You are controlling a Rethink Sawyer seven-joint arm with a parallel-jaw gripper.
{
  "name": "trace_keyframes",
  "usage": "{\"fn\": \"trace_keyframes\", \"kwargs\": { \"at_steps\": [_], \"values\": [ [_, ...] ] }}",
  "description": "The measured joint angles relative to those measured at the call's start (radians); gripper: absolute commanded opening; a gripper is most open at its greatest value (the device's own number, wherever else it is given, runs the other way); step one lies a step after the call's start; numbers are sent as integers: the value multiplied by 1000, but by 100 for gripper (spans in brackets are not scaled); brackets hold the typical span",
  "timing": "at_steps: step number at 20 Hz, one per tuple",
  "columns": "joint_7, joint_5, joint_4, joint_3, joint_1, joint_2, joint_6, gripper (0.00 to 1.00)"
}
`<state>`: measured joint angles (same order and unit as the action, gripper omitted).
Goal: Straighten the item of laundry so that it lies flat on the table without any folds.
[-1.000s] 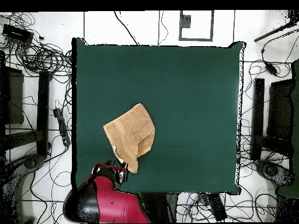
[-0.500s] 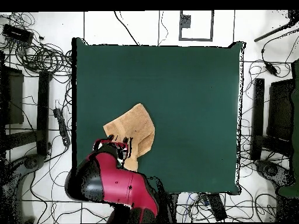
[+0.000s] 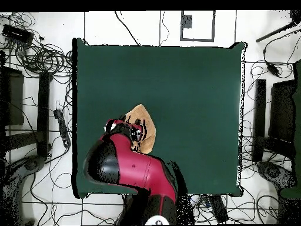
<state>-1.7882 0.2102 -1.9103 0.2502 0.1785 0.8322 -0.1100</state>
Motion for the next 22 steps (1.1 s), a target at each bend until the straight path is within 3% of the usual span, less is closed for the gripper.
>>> {"fn": "trace_keyframes", "kwargs": {
  "at_steps": [14,22],
  "values": [
    [0,0,84,-4,-37,-82,-40,100],
    [0,-1,130,-20,-43,-130,-124,100]
  ]
}}
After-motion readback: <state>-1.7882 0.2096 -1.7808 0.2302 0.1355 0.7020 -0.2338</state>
